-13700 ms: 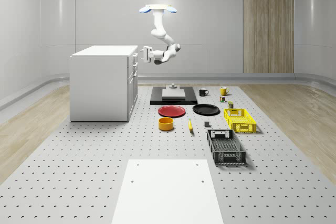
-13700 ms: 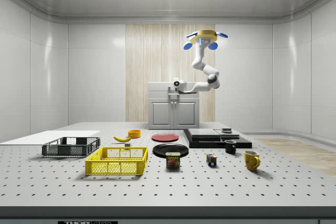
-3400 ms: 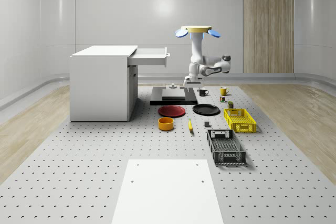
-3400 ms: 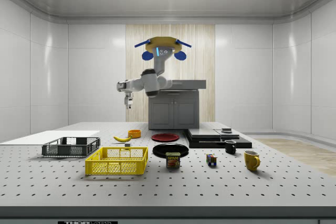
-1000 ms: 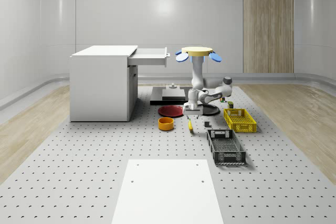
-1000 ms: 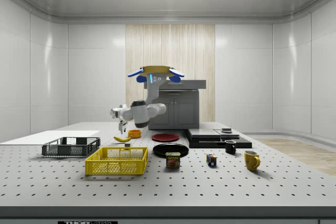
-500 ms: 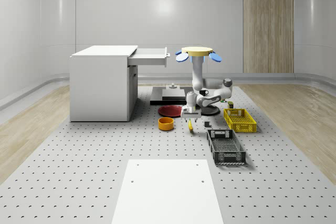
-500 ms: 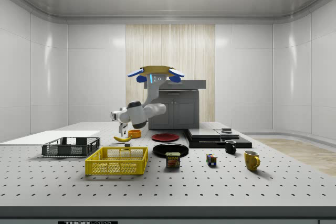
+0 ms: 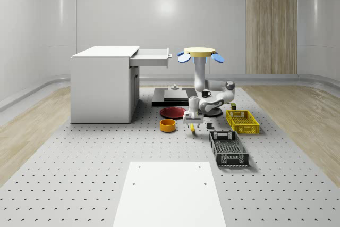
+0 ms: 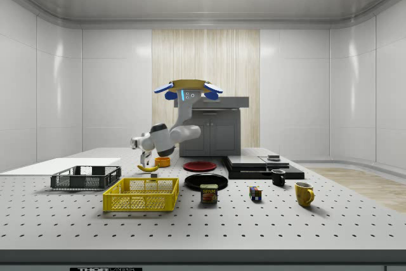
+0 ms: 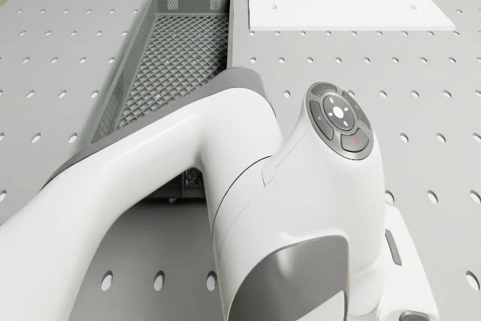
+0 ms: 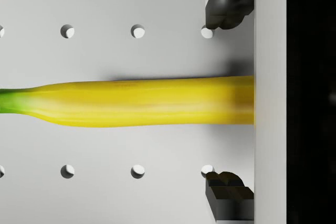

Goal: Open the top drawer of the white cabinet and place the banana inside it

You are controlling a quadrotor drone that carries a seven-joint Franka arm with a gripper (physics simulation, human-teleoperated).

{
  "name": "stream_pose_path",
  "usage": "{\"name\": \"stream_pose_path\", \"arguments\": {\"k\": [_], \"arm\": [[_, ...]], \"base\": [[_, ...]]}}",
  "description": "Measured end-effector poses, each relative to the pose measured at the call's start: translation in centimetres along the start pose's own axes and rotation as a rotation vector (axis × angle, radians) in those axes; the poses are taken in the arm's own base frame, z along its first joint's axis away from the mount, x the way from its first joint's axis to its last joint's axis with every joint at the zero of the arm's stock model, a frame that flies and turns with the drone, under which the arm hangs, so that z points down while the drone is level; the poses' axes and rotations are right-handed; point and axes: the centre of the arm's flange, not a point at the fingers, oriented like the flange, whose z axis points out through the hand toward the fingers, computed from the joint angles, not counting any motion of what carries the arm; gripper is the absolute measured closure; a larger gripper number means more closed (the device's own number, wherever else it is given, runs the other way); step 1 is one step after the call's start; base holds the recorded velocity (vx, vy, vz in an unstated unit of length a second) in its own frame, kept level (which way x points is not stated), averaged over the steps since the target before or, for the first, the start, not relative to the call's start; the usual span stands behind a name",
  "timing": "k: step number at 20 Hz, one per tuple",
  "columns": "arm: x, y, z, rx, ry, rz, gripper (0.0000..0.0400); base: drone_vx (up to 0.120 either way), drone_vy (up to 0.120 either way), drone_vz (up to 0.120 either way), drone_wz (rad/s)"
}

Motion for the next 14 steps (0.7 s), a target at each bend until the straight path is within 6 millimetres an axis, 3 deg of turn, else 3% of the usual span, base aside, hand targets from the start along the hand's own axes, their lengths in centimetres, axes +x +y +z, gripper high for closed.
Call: {"name": "stream_pose_path", "arguments": {"k": [14], "arm": [[-0.3,0.4,1.9,0.000,0.000,0.000,0.0000]], "base": [[0.000,0.000,0.000,0.000]]}}
